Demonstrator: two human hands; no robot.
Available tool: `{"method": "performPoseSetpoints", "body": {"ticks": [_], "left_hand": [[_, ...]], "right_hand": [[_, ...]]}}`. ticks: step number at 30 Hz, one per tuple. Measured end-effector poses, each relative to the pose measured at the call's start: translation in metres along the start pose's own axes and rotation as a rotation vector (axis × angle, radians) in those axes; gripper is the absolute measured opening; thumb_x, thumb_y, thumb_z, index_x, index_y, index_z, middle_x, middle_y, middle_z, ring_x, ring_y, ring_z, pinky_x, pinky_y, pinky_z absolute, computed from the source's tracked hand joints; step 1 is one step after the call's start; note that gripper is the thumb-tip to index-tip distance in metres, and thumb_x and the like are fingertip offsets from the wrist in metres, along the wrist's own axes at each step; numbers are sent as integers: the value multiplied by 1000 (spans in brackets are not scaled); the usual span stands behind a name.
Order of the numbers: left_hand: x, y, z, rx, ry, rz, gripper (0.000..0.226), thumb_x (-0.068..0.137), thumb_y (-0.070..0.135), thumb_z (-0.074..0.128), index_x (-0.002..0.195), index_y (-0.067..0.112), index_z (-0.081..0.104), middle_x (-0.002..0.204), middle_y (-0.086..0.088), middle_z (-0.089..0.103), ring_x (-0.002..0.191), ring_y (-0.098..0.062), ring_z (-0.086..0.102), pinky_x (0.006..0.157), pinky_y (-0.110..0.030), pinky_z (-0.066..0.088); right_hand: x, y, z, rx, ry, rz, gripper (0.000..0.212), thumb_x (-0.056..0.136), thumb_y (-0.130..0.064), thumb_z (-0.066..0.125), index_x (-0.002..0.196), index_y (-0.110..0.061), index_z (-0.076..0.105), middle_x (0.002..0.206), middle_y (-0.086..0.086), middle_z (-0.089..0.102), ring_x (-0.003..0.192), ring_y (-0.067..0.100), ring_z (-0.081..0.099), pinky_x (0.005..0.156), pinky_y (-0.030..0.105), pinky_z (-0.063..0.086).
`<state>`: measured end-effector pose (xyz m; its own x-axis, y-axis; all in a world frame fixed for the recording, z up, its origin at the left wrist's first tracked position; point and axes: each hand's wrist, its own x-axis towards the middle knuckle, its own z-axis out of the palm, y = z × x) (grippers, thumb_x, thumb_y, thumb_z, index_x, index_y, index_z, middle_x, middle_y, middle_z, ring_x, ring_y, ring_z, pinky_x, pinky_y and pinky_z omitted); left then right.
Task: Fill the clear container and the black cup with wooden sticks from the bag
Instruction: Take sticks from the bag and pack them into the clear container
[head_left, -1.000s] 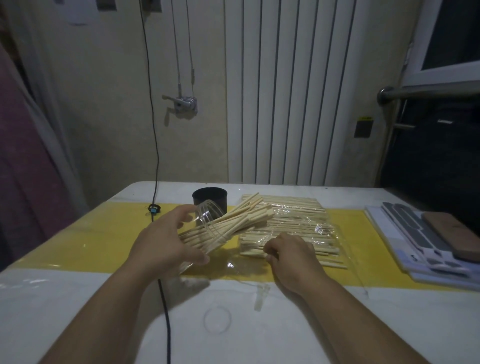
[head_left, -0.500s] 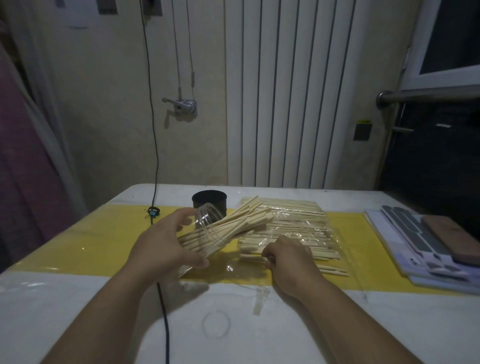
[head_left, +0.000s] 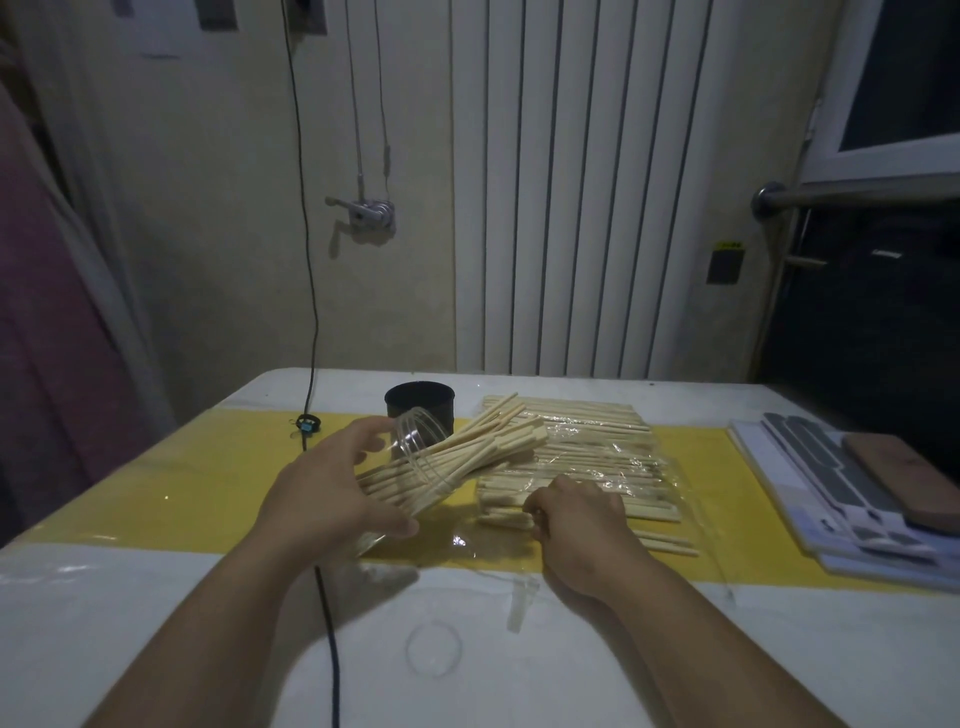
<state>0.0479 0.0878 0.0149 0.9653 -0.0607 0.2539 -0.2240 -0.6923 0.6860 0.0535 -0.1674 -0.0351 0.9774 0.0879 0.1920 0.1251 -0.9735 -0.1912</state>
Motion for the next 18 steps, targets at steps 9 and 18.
{"method": "performPoseSetpoints", "body": {"ticks": [9, 18], "left_hand": [[0, 1, 0, 8, 0, 5, 99, 29, 47, 84, 120, 59, 45, 117, 21, 58, 115, -6, 55, 93, -42, 50], [-1, 0, 0, 13, 8, 4, 97, 39, 37, 94, 117, 60, 41, 117, 20, 57, 114, -7, 54, 93, -43, 51]], "right_hand": [[0, 2, -3, 65, -54, -8, 22, 97, -26, 49, 116, -32, 59, 121, -4, 56, 120, 24, 47, 97, 35, 31], [-1, 2, -2, -88, -60, 5, 26, 99, -39, 47, 116, -23, 59, 122, 4, 52, 118, 29, 48, 94, 38, 37]]}}
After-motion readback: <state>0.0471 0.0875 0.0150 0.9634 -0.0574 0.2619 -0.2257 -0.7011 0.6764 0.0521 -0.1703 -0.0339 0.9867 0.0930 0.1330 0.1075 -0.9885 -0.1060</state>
